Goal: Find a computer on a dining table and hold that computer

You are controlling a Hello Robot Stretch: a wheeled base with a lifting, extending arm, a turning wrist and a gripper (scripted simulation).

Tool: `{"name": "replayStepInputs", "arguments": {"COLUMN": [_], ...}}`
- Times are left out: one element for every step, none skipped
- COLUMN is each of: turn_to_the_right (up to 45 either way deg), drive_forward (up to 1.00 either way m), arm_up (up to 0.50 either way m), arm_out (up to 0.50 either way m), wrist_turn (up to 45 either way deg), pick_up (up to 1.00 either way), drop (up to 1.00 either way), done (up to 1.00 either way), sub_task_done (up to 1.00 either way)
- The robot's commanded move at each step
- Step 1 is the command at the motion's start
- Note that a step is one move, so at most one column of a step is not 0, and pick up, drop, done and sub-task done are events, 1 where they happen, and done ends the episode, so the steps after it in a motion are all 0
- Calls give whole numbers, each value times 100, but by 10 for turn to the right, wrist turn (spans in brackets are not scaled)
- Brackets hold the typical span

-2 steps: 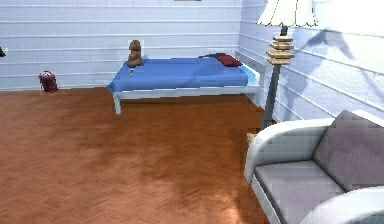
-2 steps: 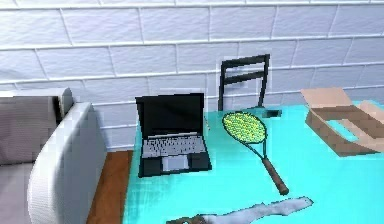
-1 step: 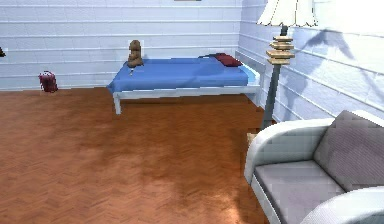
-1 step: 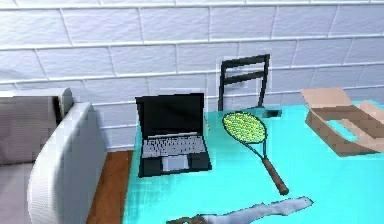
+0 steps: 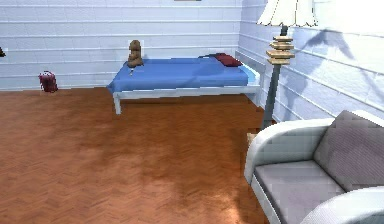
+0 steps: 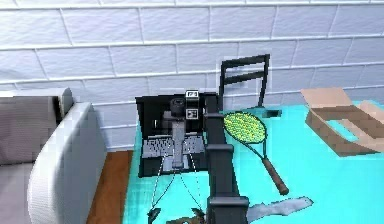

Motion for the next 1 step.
{"name": "replayStepInputs", "arguments": {"turn_to_the_right": [0], "drive_forward": [0], "arm_up": [0], "arm_out": [0], "wrist_turn": [450], "pick_up": [0], "drop": [0], "done": [0], "sub_task_done": [0]}}
